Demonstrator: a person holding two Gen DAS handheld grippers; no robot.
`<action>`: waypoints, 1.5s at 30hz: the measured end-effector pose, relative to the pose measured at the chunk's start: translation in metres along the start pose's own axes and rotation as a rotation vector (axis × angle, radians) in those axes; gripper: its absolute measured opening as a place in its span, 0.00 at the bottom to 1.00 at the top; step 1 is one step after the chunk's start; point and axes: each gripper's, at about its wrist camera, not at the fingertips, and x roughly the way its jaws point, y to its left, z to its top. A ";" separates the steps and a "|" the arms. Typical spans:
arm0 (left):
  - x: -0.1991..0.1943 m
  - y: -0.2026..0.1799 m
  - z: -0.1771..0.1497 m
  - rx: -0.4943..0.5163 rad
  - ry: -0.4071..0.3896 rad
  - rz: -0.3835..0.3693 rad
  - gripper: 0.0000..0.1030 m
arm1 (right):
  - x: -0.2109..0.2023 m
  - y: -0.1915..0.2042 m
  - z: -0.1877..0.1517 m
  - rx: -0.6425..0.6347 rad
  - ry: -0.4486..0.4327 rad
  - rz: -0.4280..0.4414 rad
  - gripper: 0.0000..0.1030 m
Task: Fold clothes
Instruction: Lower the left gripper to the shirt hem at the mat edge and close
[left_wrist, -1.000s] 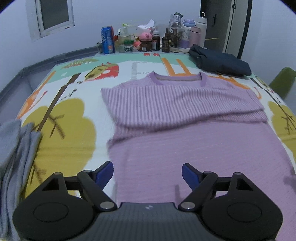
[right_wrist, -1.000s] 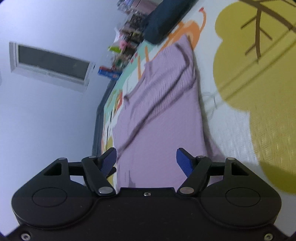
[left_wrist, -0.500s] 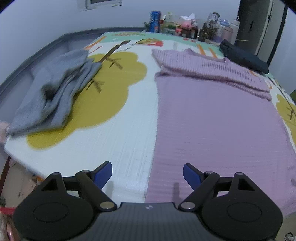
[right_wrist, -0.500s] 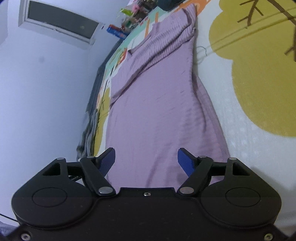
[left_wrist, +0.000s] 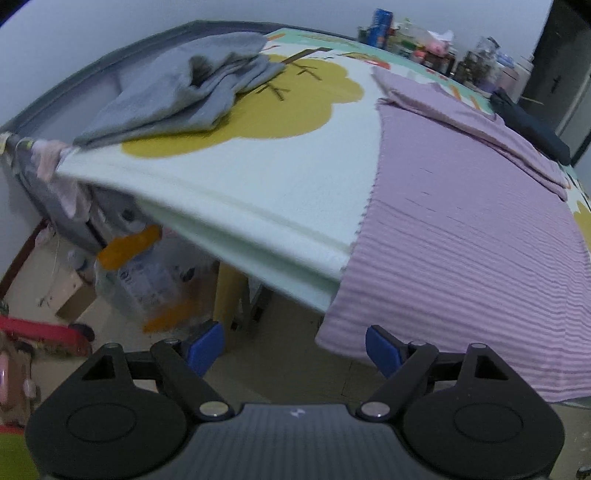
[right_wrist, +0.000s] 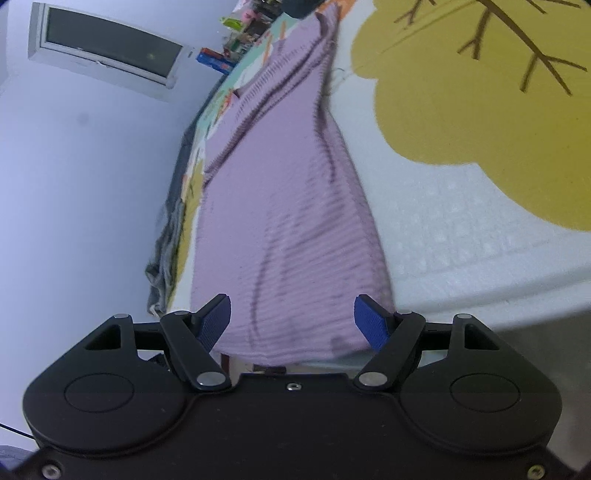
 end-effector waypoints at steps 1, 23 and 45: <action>0.001 0.001 -0.002 -0.003 0.001 0.001 0.83 | 0.000 -0.001 0.000 -0.002 0.004 -0.004 0.71; 0.036 0.025 -0.025 -0.009 -0.113 0.020 0.83 | 0.014 -0.010 -0.002 0.009 0.034 -0.035 0.71; 0.035 0.037 -0.022 0.115 -0.001 -0.318 0.58 | 0.028 -0.014 -0.001 0.044 0.045 -0.038 0.71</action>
